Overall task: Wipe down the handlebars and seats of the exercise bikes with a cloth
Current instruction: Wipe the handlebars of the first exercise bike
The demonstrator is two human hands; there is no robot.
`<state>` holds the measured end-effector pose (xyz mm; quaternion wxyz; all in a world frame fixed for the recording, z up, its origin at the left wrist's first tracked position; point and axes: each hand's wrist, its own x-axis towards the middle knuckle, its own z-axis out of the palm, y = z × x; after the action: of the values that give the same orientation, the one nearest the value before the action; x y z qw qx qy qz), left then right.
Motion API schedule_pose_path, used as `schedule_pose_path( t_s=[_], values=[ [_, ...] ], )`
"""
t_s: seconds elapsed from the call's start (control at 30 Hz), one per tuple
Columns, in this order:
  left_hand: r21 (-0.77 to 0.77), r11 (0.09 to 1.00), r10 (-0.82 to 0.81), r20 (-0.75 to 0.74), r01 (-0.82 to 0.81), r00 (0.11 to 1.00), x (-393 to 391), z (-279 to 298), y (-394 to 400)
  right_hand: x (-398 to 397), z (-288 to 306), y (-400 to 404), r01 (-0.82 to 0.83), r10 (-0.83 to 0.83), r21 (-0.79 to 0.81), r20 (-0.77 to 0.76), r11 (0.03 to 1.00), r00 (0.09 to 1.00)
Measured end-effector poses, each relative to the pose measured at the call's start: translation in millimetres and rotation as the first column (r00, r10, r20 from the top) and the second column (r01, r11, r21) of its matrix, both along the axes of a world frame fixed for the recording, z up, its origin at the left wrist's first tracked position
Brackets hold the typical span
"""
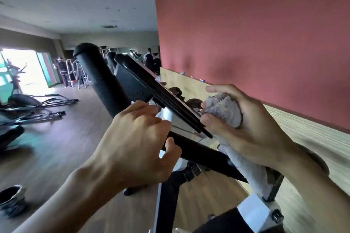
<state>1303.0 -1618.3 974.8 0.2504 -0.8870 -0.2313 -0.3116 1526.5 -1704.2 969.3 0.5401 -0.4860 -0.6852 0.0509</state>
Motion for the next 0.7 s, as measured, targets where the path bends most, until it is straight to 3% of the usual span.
schedule_pose_path(
  t_s=[0.17,0.27,0.43,0.6,0.7],
  values=[
    [0.147,0.989,-0.014,0.103,-0.001,0.995,-8,13,2,11,21,31,-0.218,0.219,0.039,-0.019,0.975,0.976],
    [0.22,0.955,0.16,0.177,-0.197,0.971,-21,34,7,-5,17,56,-0.293,0.294,0.058,-0.007,0.954,0.956],
    [0.165,0.919,0.369,-0.037,-0.359,0.929,-33,51,6,-56,-4,79,-0.404,0.406,-0.062,0.234,0.913,0.883],
    [0.131,0.87,0.488,-0.091,-0.475,0.868,-32,52,-4,-49,-7,75,-0.406,0.36,0.032,0.4,0.913,0.843],
    [0.167,0.837,0.545,-0.157,-0.522,0.824,-34,57,-11,-36,-8,72,-0.473,0.468,-0.107,0.438,0.875,0.767]
  ],
)
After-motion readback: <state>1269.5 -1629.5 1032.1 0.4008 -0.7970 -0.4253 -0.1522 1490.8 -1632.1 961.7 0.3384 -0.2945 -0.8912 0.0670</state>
